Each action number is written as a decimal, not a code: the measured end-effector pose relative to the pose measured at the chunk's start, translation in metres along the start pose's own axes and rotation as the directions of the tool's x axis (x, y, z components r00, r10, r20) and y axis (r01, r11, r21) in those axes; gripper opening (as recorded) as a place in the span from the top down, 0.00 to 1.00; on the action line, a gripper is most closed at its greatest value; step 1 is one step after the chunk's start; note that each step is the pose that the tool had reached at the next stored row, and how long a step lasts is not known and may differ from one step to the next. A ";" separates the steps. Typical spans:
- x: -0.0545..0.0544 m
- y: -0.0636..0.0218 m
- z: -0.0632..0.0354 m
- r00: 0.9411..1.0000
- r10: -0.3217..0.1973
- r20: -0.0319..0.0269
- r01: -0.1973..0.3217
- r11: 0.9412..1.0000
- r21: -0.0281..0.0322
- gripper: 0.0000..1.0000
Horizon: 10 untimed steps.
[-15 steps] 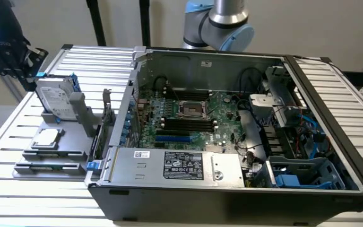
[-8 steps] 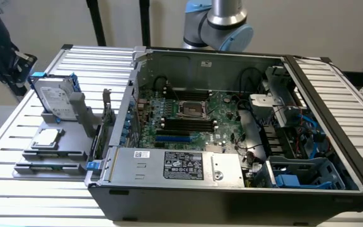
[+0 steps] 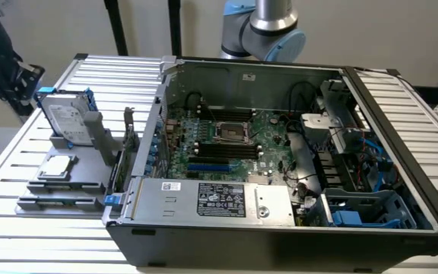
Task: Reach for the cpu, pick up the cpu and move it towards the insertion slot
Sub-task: 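Pick up the cpu and move it towards the insertion slot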
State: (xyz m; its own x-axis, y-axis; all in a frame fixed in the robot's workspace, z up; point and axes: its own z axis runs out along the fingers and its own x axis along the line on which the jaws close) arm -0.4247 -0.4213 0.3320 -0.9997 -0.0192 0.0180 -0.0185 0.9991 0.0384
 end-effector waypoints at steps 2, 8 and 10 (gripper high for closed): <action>0.000 0.0000 0.0000 1.000 0.000 0.000 0.000 1.000 0.000 0.76; 0.000 0.0000 0.0000 1.000 0.000 0.000 0.000 1.000 0.000 0.53; 0.000 0.0000 0.0000 1.000 0.000 0.000 0.000 1.000 0.000 0.41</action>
State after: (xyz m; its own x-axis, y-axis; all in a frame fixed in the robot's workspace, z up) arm -0.4247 -0.4212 0.3320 -0.9997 -0.0192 0.0180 -0.0185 0.9991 0.0384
